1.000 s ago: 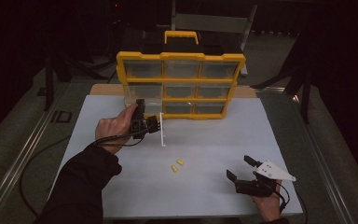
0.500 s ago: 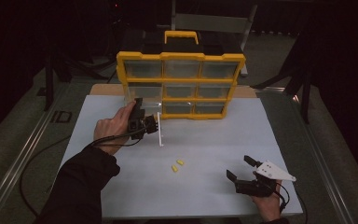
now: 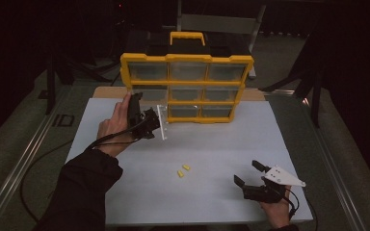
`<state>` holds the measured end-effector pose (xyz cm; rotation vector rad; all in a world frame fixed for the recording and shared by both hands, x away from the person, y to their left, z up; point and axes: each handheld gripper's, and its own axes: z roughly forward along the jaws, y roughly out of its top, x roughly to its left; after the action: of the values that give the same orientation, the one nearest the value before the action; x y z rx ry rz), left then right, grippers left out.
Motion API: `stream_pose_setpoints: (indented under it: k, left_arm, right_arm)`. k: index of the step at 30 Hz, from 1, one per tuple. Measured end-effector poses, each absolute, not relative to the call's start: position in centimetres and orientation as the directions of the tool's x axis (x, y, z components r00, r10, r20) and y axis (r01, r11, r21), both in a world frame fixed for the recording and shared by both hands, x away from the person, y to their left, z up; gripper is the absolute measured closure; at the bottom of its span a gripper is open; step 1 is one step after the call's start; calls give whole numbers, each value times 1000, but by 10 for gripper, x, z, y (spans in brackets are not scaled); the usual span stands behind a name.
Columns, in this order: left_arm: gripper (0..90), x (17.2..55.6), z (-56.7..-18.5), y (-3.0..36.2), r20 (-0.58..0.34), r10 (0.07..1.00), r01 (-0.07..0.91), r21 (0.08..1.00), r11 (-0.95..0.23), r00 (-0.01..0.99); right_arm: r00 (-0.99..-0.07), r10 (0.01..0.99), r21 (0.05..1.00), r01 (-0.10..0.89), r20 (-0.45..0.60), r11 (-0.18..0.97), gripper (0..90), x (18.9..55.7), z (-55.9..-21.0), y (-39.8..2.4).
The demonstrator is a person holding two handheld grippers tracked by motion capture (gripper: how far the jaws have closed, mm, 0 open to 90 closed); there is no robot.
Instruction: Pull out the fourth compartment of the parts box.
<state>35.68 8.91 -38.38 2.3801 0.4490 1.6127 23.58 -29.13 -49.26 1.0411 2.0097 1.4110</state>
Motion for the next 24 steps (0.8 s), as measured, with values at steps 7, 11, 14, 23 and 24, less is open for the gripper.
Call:
stream_pose_setpoints:
  k: [7,11,14,23,24]
  left_arm:
    - [3,360,-372,94,741,541,146,531,-835,398]
    - [2,360,-367,96,683,593,160,589,-792,427]
    - [2,362,-363,100,613,656,165,663,-730,440]
    - [2,363,-356,129,209,819,253,885,-391,534]
    - [2,363,-356,129,209,819,253,885,-391,534]
  right_arm:
    - [-600,799,932,313,47,181,91,235,-492,-291]
    - [-601,798,932,315,50,179,91,236,-493,-291]
    - [-600,798,932,315,50,178,91,236,-493,-292]
    - [-603,796,932,318,55,176,91,236,-493,-291]
    - [-603,796,932,317,54,177,91,236,-493,-291]
